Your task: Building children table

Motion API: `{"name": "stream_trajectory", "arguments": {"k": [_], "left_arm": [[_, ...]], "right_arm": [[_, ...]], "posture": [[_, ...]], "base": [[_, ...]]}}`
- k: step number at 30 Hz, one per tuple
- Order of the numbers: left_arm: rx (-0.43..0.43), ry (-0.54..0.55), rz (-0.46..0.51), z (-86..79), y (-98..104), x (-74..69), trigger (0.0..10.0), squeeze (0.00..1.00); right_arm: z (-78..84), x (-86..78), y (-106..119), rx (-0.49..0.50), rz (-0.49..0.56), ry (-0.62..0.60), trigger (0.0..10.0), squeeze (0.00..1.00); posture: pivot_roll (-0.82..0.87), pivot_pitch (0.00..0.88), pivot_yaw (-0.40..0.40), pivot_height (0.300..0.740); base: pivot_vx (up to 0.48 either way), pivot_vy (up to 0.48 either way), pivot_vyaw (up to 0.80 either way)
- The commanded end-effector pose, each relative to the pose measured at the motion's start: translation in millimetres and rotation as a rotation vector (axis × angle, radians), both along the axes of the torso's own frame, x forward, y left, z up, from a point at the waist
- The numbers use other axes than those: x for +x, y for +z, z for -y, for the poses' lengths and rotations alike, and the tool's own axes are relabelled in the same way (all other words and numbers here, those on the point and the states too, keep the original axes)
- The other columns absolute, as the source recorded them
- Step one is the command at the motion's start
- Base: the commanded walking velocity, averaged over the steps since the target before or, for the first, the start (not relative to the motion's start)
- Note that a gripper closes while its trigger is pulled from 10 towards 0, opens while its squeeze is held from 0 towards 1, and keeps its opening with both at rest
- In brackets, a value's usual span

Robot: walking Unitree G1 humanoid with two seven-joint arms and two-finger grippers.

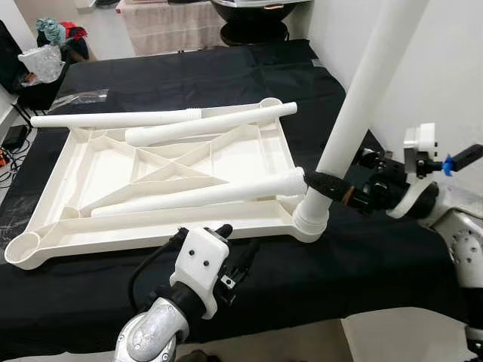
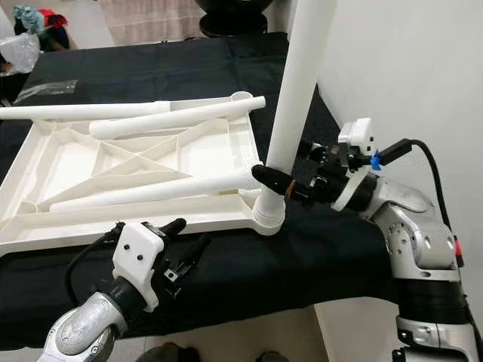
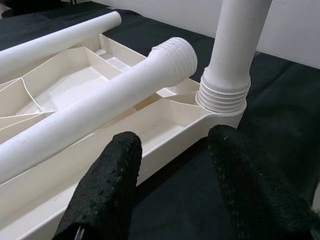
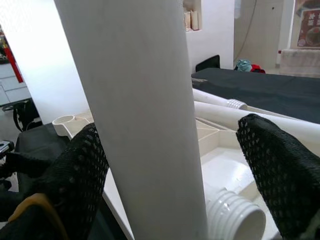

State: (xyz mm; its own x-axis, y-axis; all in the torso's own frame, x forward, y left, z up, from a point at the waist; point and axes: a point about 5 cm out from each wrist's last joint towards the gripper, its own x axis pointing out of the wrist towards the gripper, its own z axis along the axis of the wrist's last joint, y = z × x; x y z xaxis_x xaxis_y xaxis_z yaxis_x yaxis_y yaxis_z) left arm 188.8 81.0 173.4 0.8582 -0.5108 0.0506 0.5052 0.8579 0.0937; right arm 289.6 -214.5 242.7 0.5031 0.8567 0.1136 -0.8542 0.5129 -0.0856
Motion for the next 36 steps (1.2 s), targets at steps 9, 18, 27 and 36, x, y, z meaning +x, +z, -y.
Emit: {"name": "stream_trajectory", "arguments": {"k": [9, 18, 27, 36], "left_arm": [[0.011, 0.002, -0.008, -0.6, -3.4, 1.1, 10.0, 0.00], [0.010, 0.006, -0.008, -0.9, -3.0, 1.9, 10.0, 0.00], [0.011, 0.008, -0.004, -1.7, -2.0, 4.2, 10.0, 0.00], [0.018, 0.014, -0.004, -4.0, -2.5, 4.8, 10.0, 0.00]], "right_arm": [[-13.8, 1.1, 4.9, 0.014, 0.006, 0.048, 10.0, 0.00], [-15.4, 2.1, 6.1, 0.019, 0.004, 0.047, 10.0, 0.00], [-15.8, 4.0, 6.9, 0.021, 0.005, 0.038, 0.0, 0.00], [-15.3, 4.0, 7.2, 0.021, 0.015, 0.033, 0.0, 0.00]], "posture": [[0.03, 0.152, -0.001, 0.740], [0.03, 0.157, -0.002, 0.740], [0.03, 0.165, 0.000, 0.740], [0.03, 0.166, -0.001, 0.740]], "base": [[0.000, 0.000, 0.00], [0.000, 0.000, 0.00], [0.000, 0.000, 0.00], [0.000, 0.000, 0.00]]}}
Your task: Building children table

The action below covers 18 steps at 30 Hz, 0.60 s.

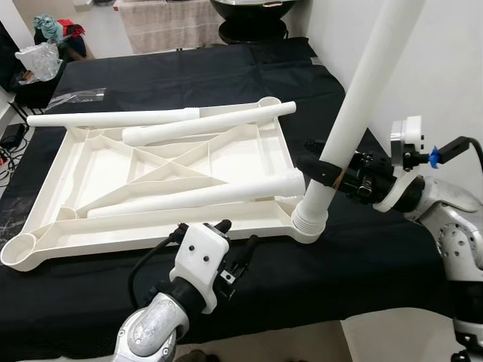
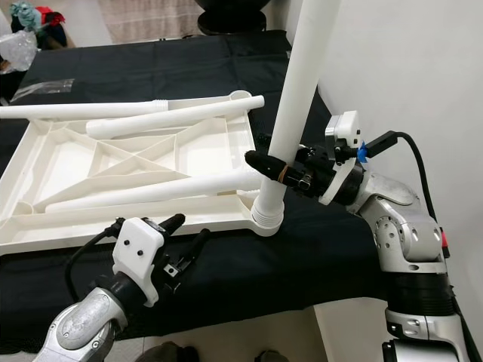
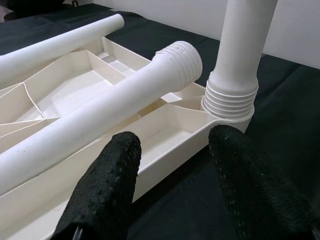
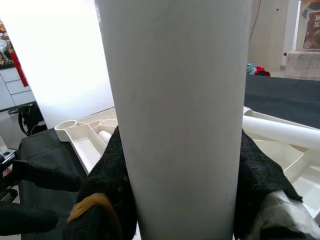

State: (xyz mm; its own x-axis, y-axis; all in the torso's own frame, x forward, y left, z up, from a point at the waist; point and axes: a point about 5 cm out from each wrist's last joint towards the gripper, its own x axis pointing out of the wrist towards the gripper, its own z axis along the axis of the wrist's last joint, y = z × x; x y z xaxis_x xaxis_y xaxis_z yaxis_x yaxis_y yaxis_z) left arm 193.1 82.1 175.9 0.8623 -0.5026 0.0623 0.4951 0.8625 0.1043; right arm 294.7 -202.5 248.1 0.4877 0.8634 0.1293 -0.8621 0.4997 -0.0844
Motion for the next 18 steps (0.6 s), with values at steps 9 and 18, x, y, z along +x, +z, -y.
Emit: {"name": "stream_trajectory", "arguments": {"k": [9, 18], "left_arm": [[0.028, 0.022, -0.008, -9.0, -4.0, 5.6, 10.0, 0.00], [0.045, 0.104, 0.047, -28.2, 5.8, 27.3, 10.0, 0.00]], "right_arm": [[-2.4, -6.6, 3.2, 0.009, 0.061, 0.013, 0.0, 0.00], [-15.2, 8.5, -22.8, -0.095, 0.020, -0.196, 0.0, 0.00]], "posture": [[0.03, 0.158, -0.003, 0.740], [0.02, 0.153, 0.002, 0.740]], "base": [[0.000, 0.000, 0.00], [0.000, 0.000, 0.00]]}}
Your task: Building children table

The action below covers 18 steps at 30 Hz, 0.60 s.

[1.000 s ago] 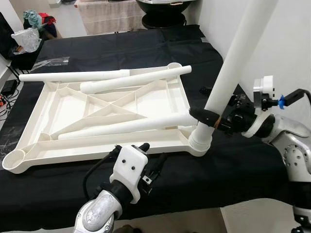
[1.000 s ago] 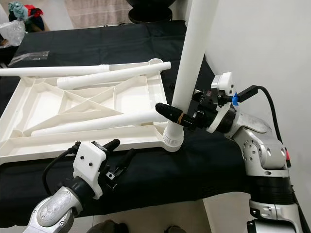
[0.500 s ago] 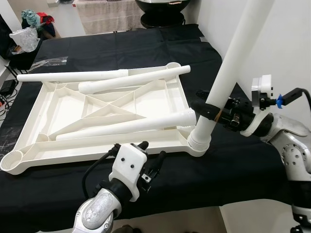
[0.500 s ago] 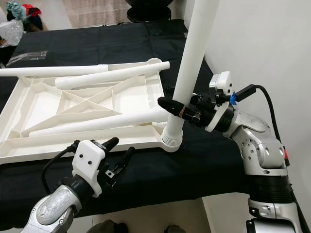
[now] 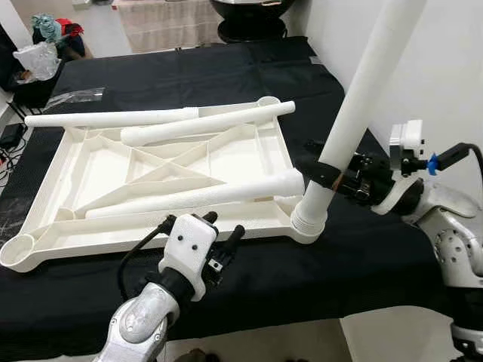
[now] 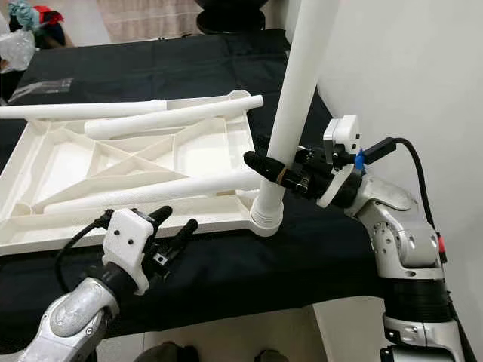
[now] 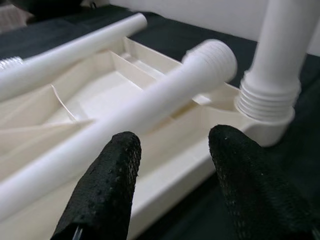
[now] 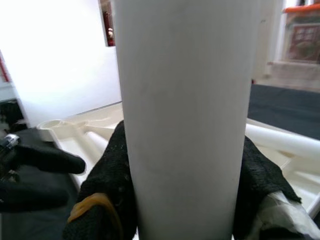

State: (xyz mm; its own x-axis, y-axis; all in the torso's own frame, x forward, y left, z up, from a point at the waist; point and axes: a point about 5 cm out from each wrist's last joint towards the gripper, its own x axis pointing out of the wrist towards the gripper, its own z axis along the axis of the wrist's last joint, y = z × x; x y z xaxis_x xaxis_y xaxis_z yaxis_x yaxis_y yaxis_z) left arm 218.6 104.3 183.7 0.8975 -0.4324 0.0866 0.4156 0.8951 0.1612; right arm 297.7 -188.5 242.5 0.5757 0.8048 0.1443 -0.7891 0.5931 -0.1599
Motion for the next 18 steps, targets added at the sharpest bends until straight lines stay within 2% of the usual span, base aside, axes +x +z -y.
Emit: {"name": "stream_trajectory", "arguments": {"k": [1, 6, 9, 15, 18], "left_arm": [[0.005, 0.022, -0.001, -6.0, -2.0, 1.8, 10.0, 0.00], [0.018, 0.035, 0.018, -9.9, 1.2, 6.0, 10.0, 0.00], [0.019, 0.034, 0.016, -9.9, 0.7, 5.6, 10.0, 0.00], [0.014, 0.027, 0.016, -8.0, -0.1, 7.0, 10.0, 0.00], [0.014, 0.026, 0.017, -7.7, 0.0, 7.2, 10.0, 0.00]], "right_arm": [[-1.2, 5.4, -17.1, -0.061, -0.055, -0.082, 0.0, 0.00], [-3.8, 20.9, -28.2, -0.091, -0.074, -0.265, 0.0, 0.00], [-4.4, 23.6, -27.5, -0.075, -0.071, -0.306, 0.0, 0.00], [-6.9, 37.9, -32.3, -0.087, -0.085, -0.540, 0.0, 0.00], [-6.4, 39.9, -33.4, -0.091, -0.092, -0.575, 0.0, 0.00]], "posture": [[0.02, 0.153, 0.002, 0.740], [0.02, 0.154, -0.002, 0.740], [0.02, 0.155, -0.002, 0.740], [0.02, 0.154, -0.002, 0.740], [0.02, 0.154, -0.002, 0.740]], "base": [[0.000, 0.000, 0.00], [0.000, 0.000, 0.00], [0.000, 0.000, 0.00], [0.000, 0.000, 0.00], [0.000, 0.000, 0.00]]}}
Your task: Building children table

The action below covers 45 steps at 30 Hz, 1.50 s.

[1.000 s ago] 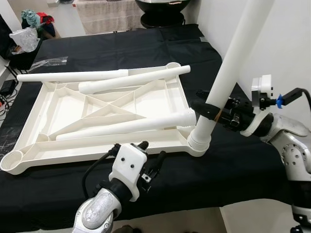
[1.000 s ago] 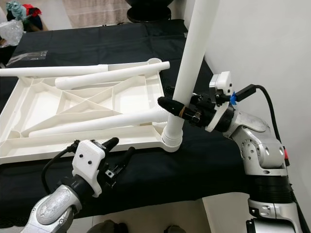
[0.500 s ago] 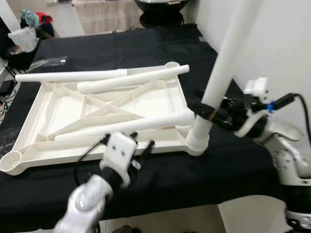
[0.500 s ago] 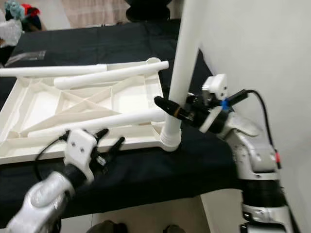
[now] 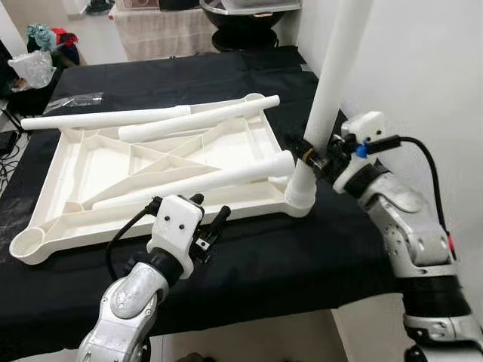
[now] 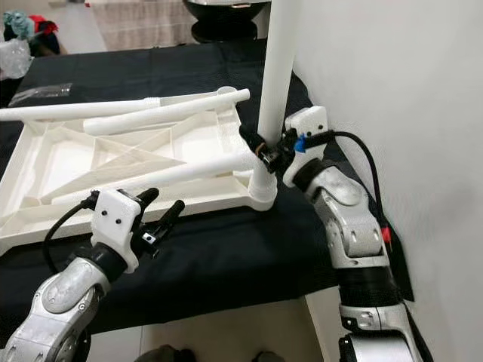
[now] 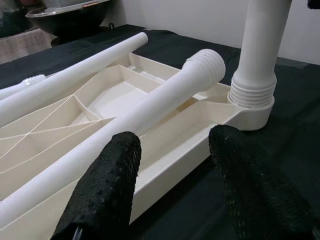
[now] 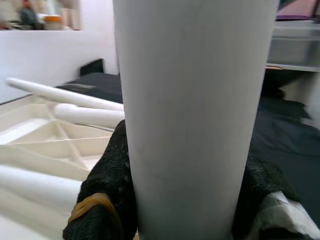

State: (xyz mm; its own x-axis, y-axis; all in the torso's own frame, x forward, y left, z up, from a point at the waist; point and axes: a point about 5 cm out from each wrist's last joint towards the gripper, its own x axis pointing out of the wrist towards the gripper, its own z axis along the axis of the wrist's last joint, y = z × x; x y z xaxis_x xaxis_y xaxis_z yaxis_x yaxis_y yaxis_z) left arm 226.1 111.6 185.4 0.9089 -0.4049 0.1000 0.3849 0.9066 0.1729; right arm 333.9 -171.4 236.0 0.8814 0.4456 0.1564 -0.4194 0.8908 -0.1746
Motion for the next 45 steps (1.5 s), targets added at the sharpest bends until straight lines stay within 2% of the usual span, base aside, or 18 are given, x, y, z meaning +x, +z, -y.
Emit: {"name": "stream_trajectory", "arguments": {"k": [1, 4, 7, 10, 13, 16, 19, 21, 25, 27, 30, 31, 35, 41, 42, 43, 44, 45], "left_arm": [[0.006, -0.007, 0.000, 0.7, -1.6, -0.3, 10.0, 0.00], [0.000, -0.012, -0.002, 2.7, -1.9, -0.9, 10.0, 0.00], [-0.005, -0.019, -0.007, 6.1, -2.9, -2.7, 10.0, 0.00], [-0.006, -0.020, -0.007, 6.8, -3.0, -3.2, 10.0, 0.00], [-0.005, -0.020, -0.005, 7.6, -3.0, -3.9, 10.0, 0.00], [-0.006, -0.019, -0.002, 8.3, -2.8, -4.0, 10.0, 0.00], [-0.007, -0.017, 0.001, 9.1, -2.2, -4.1, 10.0, 0.00], [-0.007, -0.017, 0.001, 9.1, -2.2, -4.1, 10.0, 0.00], [-0.008, -0.015, 0.003, 9.0, -1.9, -4.2, 10.0, 0.00], [-0.010, -0.012, 0.004, 9.1, -2.1, -4.5, 10.0, 0.00], [-0.010, -0.011, 0.005, 9.4, -2.3, -4.7, 10.0, 0.00], [-0.012, -0.012, 0.005, 10.2, -2.6, -4.8, 10.0, 0.00], [-0.013, -0.013, 0.006, 11.1, -3.0, -5.0, 10.0, 0.00], [-0.012, -0.015, 0.008, 12.1, -3.5, -5.4, 10.0, 0.00], [-0.011, -0.017, 0.008, 12.3, -3.7, -5.6, 10.0, 0.00], [-0.011, -0.017, 0.008, 12.3, -3.7, -5.6, 10.0, 0.00], [-0.010, -0.020, 0.007, 12.6, -3.9, -5.8, 10.0, 0.00], [-0.010, -0.021, 0.007, 12.8, -4.3, -6.1, 10.0, 0.00]], "right_arm": [[11.2, 8.1, -28.5, -0.057, -0.144, -0.154, 0.0, 0.00], [9.5, 15.1, -30.1, -0.034, -0.170, -0.239, 0.0, 0.00], [-4.9, 28.5, -25.9, 0.013, -0.180, -0.366, 0.0, 0.00], [-8.5, 30.9, -25.1, 0.019, -0.181, -0.389, 0.0, 0.00], [-18.3, 38.6, -22.4, 0.034, -0.173, -0.505, 0.0, 0.00], [-23.7, 42.9, -22.1, 0.061, -0.193, -0.566, 0.0, 0.00], [-26.5, 46.2, -16.4, 0.111, -0.177, -0.687, 0.0, 0.00], [-26.5, 46.2, -16.4, 0.111, -0.177, -0.687, 0.0, 0.00], [-28.0, 47.2, -10.9, 0.150, -0.153, -0.770, 0.0, 0.00], [-25.0, 48.6, 0.5, 0.236, -0.113, -0.951, 0.0, 0.00], [-23.7, 48.5, 4.2, 0.271, -0.105, -1.030, 0.0, 0.00], [-22.1, 48.3, 8.6, 0.314, -0.100, -1.154, 0.0, 0.00], [-22.8, 48.7, 9.4, 0.333, -0.101, -1.201, 0.0, 0.00], [-28.9, 49.6, 8.8, 0.341, -0.103, -1.200, 0.0, 0.00], [-31.4, 50.0, 9.4, 0.340, -0.097, -1.183, 4.7, 0.00], [-31.4, 50.0, 9.4, 0.340, -0.097, -1.183, 4.7, 0.00], [-34.3, 51.0, 9.6, 0.343, -0.098, -1.149, 10.0, 0.00], [-36.9, 51.9, 9.9, 0.344, -0.094, -1.130, 10.0, 0.00]], "posture": [[0.02, 0.156, -0.002, 0.740], [0.02, 0.156, -0.002, 0.740], [0.02, 0.165, -0.010, 0.740], [0.02, 0.165, -0.010, 0.740], [0.02, 0.164, -0.016, 0.740], [0.02, 0.164, -0.019, 0.740], [0.03, 0.164, -0.028, 0.740], [0.03, 0.164, -0.028, 0.740], [0.03, 0.164, -0.030, 0.740], [0.03, 0.162, -0.033, 0.740], [0.02, 0.157, -0.034, 0.740], [0.02, 0.153, -0.036, 0.740], [0.02, 0.145, -0.039, 0.740], [0.02, 0.137, -0.041, 0.740], [0.02, 0.137, -0.041, 0.740], [0.02, 0.137, -0.041, 0.740], [0.02, 0.137, -0.041, 0.740], [0.02, 0.125, -0.040, 0.740]], "base": [[0.000, 0.000, 0.00], [0.000, 0.000, 0.00], [0.000, 0.000, 0.00], [0.000, 0.000, 0.00], [0.000, 0.000, 0.00], [0.000, 0.000, 0.00], [0.000, 0.000, 0.00], [0.000, 0.000, 0.00], [0.000, 0.000, 0.00], [0.000, 0.000, 0.00], [0.000, 0.000, 0.00], [0.000, 0.000, 0.00], [0.000, 0.000, 0.00], [0.000, 0.000, 0.00], [0.000, 0.000, 0.00], [0.000, 0.000, 0.00], [0.000, 0.000, 0.00], [0.000, 0.000, 0.00]]}}
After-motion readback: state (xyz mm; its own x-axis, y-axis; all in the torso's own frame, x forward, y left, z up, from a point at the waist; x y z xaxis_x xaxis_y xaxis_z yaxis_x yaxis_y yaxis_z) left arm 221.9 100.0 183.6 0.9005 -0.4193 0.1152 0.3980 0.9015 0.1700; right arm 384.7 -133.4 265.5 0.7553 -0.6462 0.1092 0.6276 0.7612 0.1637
